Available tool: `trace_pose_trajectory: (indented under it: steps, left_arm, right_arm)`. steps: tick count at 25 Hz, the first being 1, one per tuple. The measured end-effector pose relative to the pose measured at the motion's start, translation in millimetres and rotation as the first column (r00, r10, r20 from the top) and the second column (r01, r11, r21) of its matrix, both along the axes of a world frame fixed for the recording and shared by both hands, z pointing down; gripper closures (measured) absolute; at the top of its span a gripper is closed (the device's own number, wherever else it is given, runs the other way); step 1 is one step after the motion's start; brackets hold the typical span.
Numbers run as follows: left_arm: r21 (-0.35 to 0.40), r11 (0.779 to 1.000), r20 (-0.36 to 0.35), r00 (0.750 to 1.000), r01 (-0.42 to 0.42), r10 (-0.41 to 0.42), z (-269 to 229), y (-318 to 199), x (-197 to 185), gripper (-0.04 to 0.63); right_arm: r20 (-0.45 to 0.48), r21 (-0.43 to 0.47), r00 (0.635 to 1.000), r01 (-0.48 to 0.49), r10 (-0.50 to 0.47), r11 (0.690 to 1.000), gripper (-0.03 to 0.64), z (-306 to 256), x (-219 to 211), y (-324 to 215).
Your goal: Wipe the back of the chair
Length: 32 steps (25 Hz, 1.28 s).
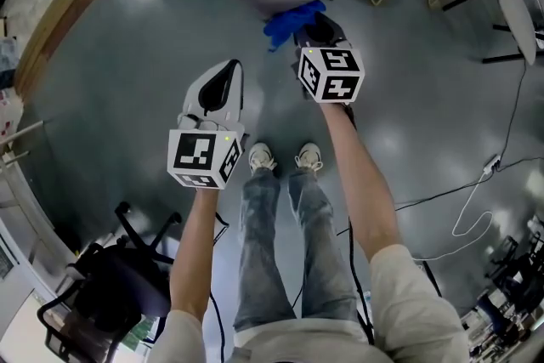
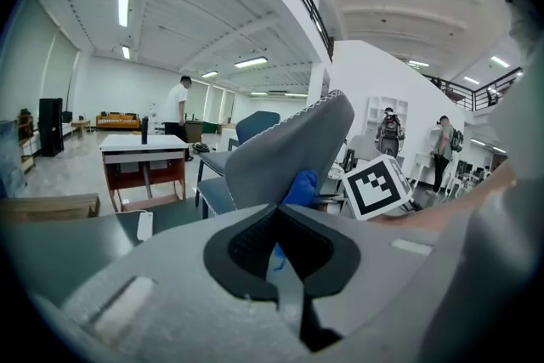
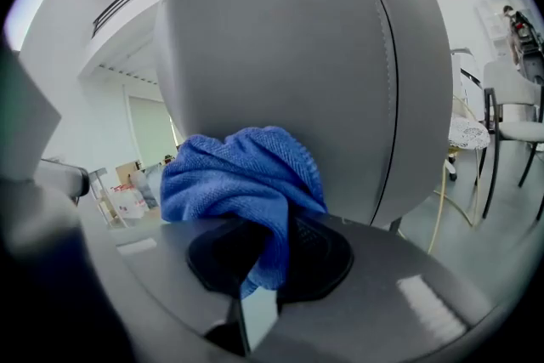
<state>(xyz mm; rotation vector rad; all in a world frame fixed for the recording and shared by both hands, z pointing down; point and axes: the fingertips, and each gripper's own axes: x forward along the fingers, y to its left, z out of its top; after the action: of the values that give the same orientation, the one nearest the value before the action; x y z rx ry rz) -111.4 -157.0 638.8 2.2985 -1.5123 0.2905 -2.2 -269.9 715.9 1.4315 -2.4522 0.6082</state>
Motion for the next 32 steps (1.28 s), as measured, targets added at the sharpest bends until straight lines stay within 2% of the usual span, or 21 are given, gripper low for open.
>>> trace_pose_trajectory:
  steps: [8,17,24,32]
  left_arm:
    - [0.008,1.0,0.003,1.0,-0.016,0.015,-14,0,8,0.591]
    - [0.003,1.0,-0.013,1.0,-0.027,0.027,-19,-1,32,0.591]
    - [-0.005,0.998,-0.015,0.998,-0.06,0.06,-24,-6,60,0.591]
    - [0.001,0.997,0.009,0.997,-0.077,0.077,-28,-7,64,0.591]
  right_arm:
    - [-0.049,0.017,0.999,0.005,-0.004,1.0,0.574,-13,19,26]
    - [-0.058,0.157,0.998,-0.025,0.035,0.987,0.574,-88,57,41]
    - [-0.052,0.281,0.998,-0.023,0.04,0.959,0.574,-162,73,42]
    - [-0.013,0.319,0.998,-0.054,0.062,0.946,0.575,-191,71,34]
